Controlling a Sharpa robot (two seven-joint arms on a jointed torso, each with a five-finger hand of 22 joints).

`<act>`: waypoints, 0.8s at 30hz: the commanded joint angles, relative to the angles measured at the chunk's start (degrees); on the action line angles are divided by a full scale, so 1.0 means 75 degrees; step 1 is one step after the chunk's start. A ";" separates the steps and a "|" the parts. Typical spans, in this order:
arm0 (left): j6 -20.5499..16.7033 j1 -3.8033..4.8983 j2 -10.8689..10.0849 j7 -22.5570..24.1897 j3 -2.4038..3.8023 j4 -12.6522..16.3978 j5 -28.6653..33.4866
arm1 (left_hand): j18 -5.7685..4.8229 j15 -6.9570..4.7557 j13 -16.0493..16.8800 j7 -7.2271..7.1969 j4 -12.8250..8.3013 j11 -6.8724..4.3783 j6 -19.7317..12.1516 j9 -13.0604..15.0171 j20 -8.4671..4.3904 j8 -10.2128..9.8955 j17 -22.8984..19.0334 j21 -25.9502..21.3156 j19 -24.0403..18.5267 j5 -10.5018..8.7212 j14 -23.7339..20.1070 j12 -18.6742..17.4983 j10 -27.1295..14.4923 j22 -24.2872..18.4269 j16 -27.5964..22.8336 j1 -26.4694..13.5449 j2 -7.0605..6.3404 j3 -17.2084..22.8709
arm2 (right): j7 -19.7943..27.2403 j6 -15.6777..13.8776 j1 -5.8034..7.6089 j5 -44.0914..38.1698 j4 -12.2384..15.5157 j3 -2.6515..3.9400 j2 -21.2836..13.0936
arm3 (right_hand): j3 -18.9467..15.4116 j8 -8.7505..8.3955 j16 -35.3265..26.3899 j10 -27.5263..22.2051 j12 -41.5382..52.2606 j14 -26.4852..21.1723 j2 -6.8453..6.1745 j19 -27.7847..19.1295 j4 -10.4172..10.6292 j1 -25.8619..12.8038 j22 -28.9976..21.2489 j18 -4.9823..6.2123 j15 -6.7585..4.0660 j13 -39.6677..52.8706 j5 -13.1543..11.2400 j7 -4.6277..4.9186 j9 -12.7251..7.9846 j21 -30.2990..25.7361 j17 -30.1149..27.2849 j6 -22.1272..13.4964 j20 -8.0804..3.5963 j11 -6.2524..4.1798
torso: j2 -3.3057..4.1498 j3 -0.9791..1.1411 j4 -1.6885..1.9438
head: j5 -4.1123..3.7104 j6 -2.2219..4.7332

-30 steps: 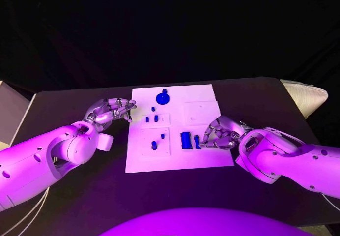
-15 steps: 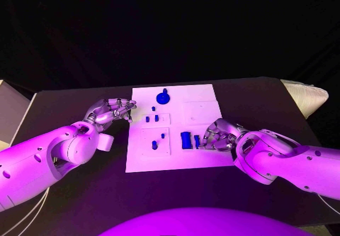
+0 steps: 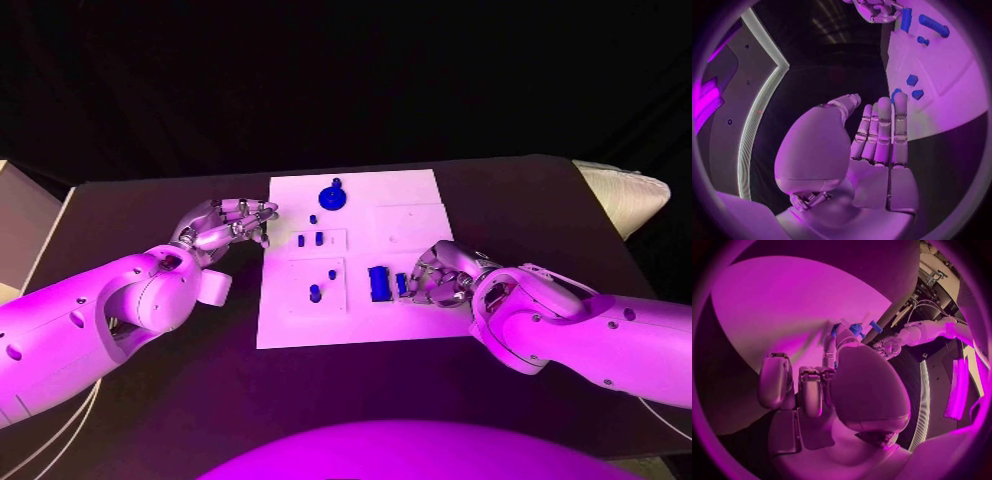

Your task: Assemble the parts on the task board

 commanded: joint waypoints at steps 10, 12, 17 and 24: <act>0.0069 -0.0001 -0.0003 0.0049 0.0006 0.0026 0.0034 | 0.0107 0.0012 -0.0015 -0.0021 0.0047 0.0013 0.0000 -0.0012 -0.0019 0.0030 -0.0014 -0.0054 0.0051 0.0026 -0.0056 0.0045 -0.0059 -0.0008 -0.0027 0.0042 0.0044 0.0017 | 0.0216 0.0067 -0.0017 0.0146 0.0013 -0.0002 -0.0076 | 0.0067 0.0101 0.0050 0.0795 0.0016 0.0825 -0.0091 0.0239 0.0005 0.0101 0.0864 0.0022 -0.0061 0.2010 0.0157 -0.0033 0.0081 -0.0071 0.2012 -0.0094 -0.0064 -0.0068 | -0.0012 -0.0002 -0.0003 | 0.0024 -0.0006; 0.0067 -0.0001 -0.0004 0.0048 0.0006 0.0024 0.0034 | 0.0107 0.0012 -0.0015 -0.0021 0.0047 0.0013 0.0000 -0.0012 -0.0019 0.0030 -0.0014 -0.0054 0.0051 0.0026 -0.0056 0.0045 -0.0059 -0.0008 -0.0027 0.0042 0.0044 0.0017 | 0.0472 0.0071 -0.0017 0.0402 0.0044 -0.0002 -0.0133 | 0.0065 0.0107 0.0050 0.0795 0.0016 0.0825 -0.0132 0.0220 0.0008 0.0118 0.0831 0.0036 -0.0059 0.2010 0.0154 -0.0022 0.0096 -0.0161 0.2012 -0.0127 -0.0064 -0.0061 | -0.0015 -0.0002 -0.0003 | 0.0027 0.0004; 0.0063 -0.0001 0.0007 0.0055 0.0006 0.0008 0.0034 | 0.0107 0.0012 -0.0015 -0.0021 0.0047 0.0013 0.0000 -0.0012 -0.0019 0.0030 -0.0014 -0.0054 0.0051 0.0026 -0.0056 0.0045 -0.0059 -0.0008 -0.0027 0.0042 0.0044 0.0017 | 0.1360 -0.0070 -0.0008 0.1485 0.0116 0.0008 -0.0299 | -0.0027 -0.0024 0.0028 0.0795 0.0016 0.0813 -0.0202 0.0037 0.0017 0.0019 0.0555 0.0138 0.0074 0.2010 0.0013 0.0195 0.0130 -0.0895 0.1960 -0.0595 0.0024 0.0118 | -0.0033 -0.0010 -0.0015 | 0.0023 0.0041; 0.0074 -0.0001 0.0064 0.0088 0.0005 -0.0099 0.0099 | 0.0107 0.0012 -0.0016 -0.0018 0.0047 0.0013 -0.0006 -0.0014 -0.0019 0.0029 -0.0015 -0.0056 0.0051 0.0024 -0.0059 0.0050 -0.0060 -0.0009 -0.0027 0.0048 0.0031 0.0014 | 0.3291 -0.0636 0.0101 0.3483 -0.0057 0.0035 -0.0389 | -0.0245 -0.0396 -0.0118 0.0592 -0.0412 0.0734 -0.0146 -0.0178 0.0015 -0.0075 0.0155 0.0281 0.0307 0.1844 0.0344 0.0519 0.0042 -0.1898 0.1631 -0.1246 0.0221 0.0399 | -0.0080 -0.0024 -0.0032 | 0.0037 0.0206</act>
